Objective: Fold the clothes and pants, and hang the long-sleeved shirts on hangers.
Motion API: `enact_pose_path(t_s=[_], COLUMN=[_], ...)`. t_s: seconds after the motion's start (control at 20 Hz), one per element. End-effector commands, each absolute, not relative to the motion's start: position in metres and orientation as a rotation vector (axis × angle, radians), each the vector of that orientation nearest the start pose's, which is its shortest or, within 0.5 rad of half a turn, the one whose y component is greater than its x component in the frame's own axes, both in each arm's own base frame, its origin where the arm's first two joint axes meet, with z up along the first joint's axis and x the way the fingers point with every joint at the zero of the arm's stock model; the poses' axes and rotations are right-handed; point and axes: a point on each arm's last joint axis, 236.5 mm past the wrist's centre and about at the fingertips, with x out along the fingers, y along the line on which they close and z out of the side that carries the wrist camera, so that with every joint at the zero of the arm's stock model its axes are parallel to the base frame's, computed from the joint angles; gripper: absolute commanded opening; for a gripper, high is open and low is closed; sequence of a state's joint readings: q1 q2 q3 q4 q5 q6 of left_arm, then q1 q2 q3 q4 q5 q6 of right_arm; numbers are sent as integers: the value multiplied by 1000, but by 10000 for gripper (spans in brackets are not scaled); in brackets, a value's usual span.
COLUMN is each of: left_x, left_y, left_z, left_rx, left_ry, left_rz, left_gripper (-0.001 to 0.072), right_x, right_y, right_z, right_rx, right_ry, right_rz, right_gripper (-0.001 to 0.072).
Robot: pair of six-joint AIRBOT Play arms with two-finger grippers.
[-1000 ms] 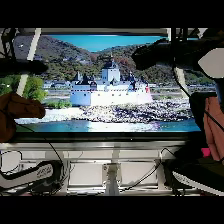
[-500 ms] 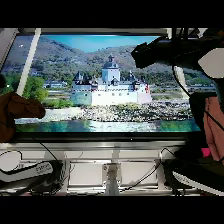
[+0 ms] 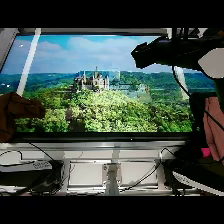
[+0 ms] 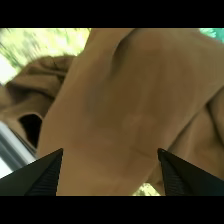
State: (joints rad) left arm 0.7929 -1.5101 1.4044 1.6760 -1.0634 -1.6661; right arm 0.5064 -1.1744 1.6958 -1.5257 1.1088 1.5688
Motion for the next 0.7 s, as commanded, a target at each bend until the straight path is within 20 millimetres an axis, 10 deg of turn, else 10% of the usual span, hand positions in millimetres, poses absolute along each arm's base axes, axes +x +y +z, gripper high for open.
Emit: enact_pose_path(t_s=[0.0, 0.45, 0.65], left_x=[309, 315, 333], left_y=[350, 334, 312], left_z=[-22, -77, -89], left_rx=[-552, -591, -546], left_ry=[1146, 1268, 1310], left_rz=[798, 749, 683], left_gripper=[714, 680, 122], right_x=[385, 389, 389], right_y=[225, 227, 227], right_z=[284, 291, 292], right_rx=[-120, -111, -111], right_ry=[581, 546, 545], right_rz=[526, 528, 527], right_gripper=[425, 424, 425])
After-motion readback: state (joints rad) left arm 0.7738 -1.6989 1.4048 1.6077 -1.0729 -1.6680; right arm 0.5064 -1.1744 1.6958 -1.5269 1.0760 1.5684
